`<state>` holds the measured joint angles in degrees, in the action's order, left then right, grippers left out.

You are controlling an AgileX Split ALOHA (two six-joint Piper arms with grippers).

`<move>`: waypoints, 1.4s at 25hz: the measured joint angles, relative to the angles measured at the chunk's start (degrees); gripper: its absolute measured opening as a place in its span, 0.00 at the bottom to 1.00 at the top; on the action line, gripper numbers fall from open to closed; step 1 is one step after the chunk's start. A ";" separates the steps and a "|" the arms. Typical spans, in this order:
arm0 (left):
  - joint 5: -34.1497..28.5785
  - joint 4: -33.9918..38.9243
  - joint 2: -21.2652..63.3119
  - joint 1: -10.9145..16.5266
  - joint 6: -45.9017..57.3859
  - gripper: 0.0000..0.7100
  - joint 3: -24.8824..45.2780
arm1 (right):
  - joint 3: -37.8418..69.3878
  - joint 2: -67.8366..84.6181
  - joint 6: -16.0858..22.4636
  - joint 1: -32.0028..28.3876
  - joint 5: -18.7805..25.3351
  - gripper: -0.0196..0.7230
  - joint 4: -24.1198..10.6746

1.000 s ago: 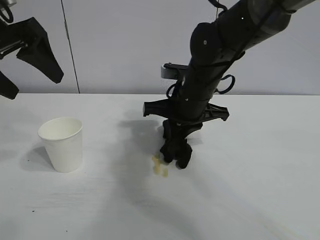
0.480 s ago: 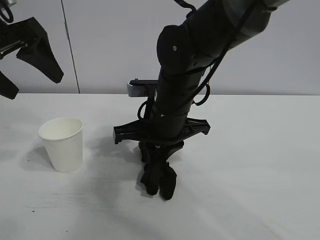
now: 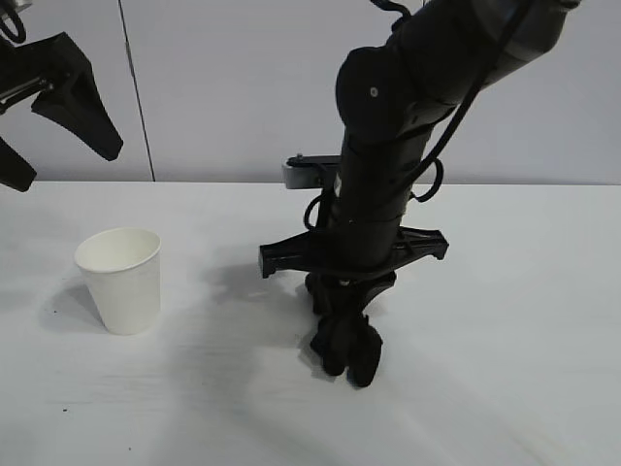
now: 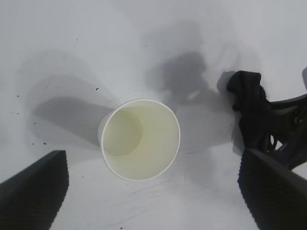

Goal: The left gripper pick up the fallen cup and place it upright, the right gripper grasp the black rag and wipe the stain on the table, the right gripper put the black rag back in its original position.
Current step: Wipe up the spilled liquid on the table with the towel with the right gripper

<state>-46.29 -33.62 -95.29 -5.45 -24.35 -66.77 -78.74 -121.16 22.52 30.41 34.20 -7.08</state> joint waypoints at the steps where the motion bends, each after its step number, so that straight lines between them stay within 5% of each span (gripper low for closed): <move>1: 0.00 0.00 0.00 0.00 0.00 0.98 0.00 | 0.11 0.00 0.25 -1.26 -1.17 0.18 -0.18; 5: 0.00 0.00 0.00 0.00 0.00 0.98 0.00 | -0.03 -0.41 0.63 -4.94 -4.41 0.18 -0.62; 12: 0.00 0.00 0.00 0.00 0.00 0.98 0.00 | -7.93 -4.84 0.82 -5.62 -1.76 0.18 0.16; 27: -0.86 0.02 0.00 0.00 0.00 0.98 0.00 | -12.73 -7.36 -3.98 6.57 3.85 0.18 7.08; 35: -1.94 0.02 0.00 0.00 0.00 0.98 0.00 | -6.31 -2.99 -3.04 6.82 6.61 0.18 4.40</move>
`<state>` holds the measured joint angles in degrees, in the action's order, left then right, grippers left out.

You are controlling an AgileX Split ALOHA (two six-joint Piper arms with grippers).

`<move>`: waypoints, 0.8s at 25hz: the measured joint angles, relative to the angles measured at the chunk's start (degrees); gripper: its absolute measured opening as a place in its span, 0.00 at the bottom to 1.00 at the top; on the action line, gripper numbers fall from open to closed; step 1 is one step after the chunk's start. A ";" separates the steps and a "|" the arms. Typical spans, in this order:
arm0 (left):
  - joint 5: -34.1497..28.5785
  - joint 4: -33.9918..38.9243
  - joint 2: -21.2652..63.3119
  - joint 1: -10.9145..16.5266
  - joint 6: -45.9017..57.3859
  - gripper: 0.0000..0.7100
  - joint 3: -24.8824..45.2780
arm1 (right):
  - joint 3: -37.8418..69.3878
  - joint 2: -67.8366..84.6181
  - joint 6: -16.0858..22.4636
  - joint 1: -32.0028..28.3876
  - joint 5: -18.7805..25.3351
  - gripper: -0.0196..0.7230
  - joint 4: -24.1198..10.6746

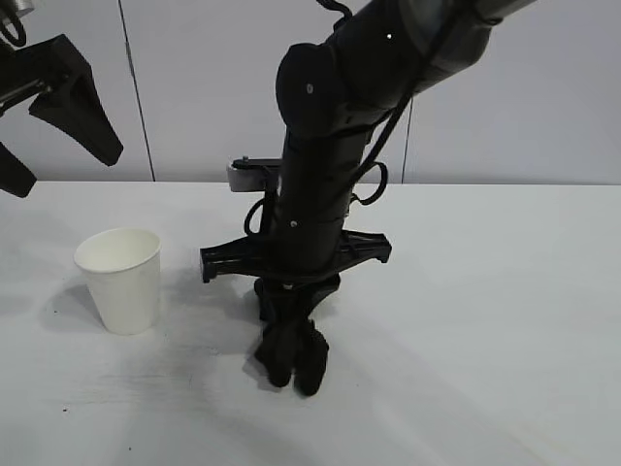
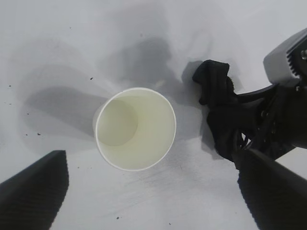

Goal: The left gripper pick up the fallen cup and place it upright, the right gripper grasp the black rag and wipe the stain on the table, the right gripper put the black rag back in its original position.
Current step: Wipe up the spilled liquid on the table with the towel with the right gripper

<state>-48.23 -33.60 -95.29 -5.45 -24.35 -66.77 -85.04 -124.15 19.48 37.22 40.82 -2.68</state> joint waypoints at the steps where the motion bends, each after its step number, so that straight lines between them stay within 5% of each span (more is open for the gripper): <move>1: 0.00 0.05 0.00 0.00 0.00 0.98 0.00 | 1.39 0.80 0.49 -0.31 0.06 0.18 -0.73; 13: -0.15 -0.01 0.00 0.00 0.00 0.97 0.00 | 13.18 9.20 1.90 -11.55 -3.01 0.21 -2.12; 15: -0.30 -0.05 0.00 0.00 0.00 0.97 0.00 | 13.38 9.72 1.90 -12.62 -2.98 0.40 -1.36; 17: -0.62 -0.14 0.00 0.00 0.00 0.97 0.00 | 13.38 10.64 1.90 -13.30 -2.66 0.72 -0.93; 20: -0.96 -1.55 0.00 0.00 0.00 0.97 0.00 | 13.38 12.23 2.09 -13.85 -1.09 0.90 -0.36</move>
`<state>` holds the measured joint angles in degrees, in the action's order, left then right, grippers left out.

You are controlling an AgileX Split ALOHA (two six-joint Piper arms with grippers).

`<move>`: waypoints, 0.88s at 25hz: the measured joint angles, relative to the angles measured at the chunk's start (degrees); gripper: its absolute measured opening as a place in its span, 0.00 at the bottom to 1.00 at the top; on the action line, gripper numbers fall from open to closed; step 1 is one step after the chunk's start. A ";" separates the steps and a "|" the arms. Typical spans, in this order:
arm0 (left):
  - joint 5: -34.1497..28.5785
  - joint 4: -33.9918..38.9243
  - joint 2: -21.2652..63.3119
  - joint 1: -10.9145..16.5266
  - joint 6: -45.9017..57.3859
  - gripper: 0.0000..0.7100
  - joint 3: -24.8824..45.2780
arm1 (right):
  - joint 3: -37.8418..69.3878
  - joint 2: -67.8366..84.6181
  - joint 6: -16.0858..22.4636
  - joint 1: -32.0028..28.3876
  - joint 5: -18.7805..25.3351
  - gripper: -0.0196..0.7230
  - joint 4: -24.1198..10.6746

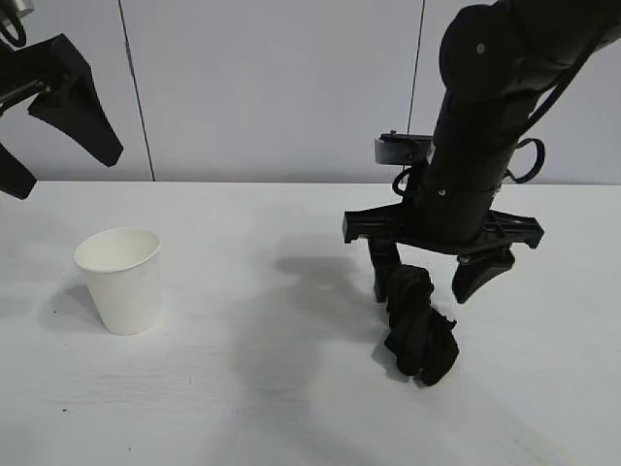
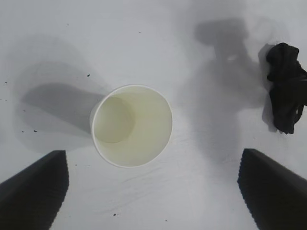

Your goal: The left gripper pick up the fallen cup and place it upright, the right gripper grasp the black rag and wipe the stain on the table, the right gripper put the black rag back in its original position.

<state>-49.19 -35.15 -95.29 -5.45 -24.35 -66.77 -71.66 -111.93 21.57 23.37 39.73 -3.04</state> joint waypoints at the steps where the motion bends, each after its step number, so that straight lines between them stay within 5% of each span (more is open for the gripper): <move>1: -0.07 -0.68 0.00 0.00 0.00 0.97 0.00 | 0.00 0.90 0.14 -0.19 0.43 0.93 0.30; 6: -0.07 -2.96 0.00 0.00 0.05 0.97 0.00 | 0.00 6.29 0.11 -3.02 1.04 0.95 3.04; 12: -0.07 -3.07 0.00 0.00 0.81 0.97 0.00 | 0.00 12.70 -4.53 -8.56 2.58 0.96 6.72; 17: -0.09 -3.11 0.00 0.00 1.85 0.97 0.00 | 0.00 12.97 -8.78 -8.95 3.15 0.96 12.73; 22: 1.26 -3.11 0.00 0.00 1.95 0.97 0.00 | 0.00 12.97 -9.80 -8.95 3.00 0.96 14.32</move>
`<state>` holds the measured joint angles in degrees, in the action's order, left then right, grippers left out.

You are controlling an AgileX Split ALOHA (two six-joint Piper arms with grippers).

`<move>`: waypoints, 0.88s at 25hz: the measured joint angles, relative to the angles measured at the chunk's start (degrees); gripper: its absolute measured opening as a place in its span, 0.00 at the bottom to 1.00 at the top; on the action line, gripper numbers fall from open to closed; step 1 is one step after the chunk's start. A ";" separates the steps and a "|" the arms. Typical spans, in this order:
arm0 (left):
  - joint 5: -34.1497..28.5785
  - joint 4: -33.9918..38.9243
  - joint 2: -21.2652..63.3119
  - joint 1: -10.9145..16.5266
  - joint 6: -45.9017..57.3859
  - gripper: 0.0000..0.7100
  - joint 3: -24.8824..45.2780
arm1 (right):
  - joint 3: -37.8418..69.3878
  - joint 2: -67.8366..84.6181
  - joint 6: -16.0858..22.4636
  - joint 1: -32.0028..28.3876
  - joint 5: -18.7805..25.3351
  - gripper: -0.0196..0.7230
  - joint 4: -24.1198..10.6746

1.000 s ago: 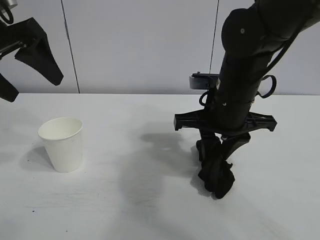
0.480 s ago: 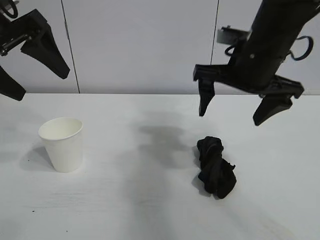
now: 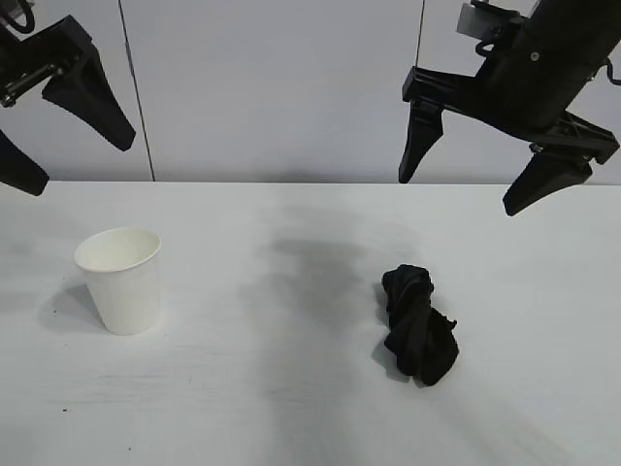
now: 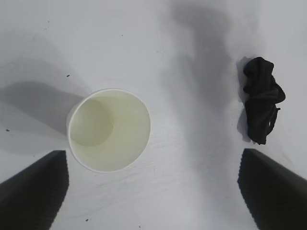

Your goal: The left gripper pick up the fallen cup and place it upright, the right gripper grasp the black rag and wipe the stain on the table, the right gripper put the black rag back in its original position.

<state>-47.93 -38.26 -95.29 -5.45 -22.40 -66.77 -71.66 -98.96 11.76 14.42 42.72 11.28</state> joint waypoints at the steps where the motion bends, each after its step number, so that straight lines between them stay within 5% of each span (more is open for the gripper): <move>1: 0.19 0.00 0.00 0.00 0.02 0.97 0.00 | 0.00 0.00 -0.02 0.05 -0.05 0.96 0.06; 22: -1.17 -3.03 -0.33 -0.06 0.20 0.97 0.00 | 0.00 -0.86 -0.03 0.05 -1.82 0.96 0.11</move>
<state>-49.10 -41.29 -95.62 -5.51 -22.20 -66.77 -71.66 -99.82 11.74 14.47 40.90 11.39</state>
